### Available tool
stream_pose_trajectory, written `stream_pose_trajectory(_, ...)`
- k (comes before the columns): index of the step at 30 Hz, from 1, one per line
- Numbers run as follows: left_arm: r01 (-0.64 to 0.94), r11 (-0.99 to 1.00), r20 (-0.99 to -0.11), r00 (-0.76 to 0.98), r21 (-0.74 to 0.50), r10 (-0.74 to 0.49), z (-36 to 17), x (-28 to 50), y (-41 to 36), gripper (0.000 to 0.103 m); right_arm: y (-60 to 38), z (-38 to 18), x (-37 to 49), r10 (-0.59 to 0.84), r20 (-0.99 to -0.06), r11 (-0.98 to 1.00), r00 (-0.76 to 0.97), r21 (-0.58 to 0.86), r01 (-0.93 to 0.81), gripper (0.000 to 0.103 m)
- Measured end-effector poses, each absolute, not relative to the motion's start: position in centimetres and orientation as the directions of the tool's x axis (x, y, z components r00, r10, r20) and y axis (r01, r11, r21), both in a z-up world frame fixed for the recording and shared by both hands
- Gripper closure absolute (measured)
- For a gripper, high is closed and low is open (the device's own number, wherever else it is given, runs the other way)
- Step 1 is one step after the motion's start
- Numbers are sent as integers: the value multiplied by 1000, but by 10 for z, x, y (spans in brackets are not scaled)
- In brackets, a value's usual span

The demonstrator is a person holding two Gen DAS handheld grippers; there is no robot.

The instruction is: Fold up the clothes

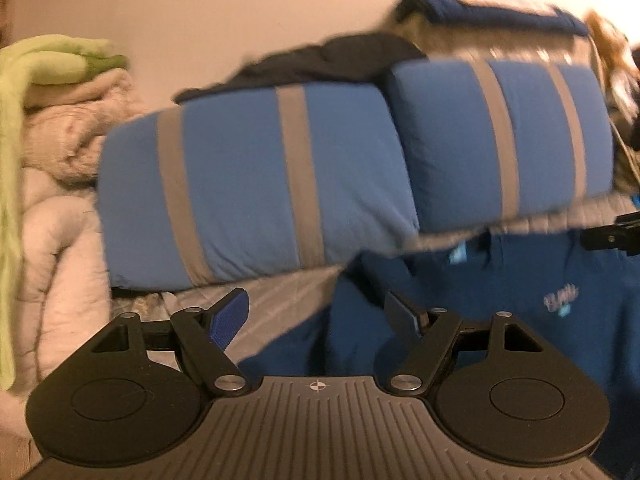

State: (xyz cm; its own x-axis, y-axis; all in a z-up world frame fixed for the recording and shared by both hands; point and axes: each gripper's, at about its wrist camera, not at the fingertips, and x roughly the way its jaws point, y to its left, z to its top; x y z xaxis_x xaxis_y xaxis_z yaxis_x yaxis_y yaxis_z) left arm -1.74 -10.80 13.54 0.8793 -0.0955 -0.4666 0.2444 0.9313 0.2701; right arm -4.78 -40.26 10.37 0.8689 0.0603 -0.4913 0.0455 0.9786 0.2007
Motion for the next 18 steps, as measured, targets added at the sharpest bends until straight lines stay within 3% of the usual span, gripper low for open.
stream_pose_trajectory(6,360,867,-511,847,345,-149,111,2,-131,29,-403,62,-46,93,-527,967,845,248,49,0)
stream_pose_trajectory(11,433,833,-556,809,344,-191,89,28,-158,43,-409,51,-37,69,-595,965,801,244,98,0)
stream_pose_trajectory(18,490,795,-598,774,357,-208,48,58,-200,43,-414,49,-37,83,-608,962,789,255,95,0)
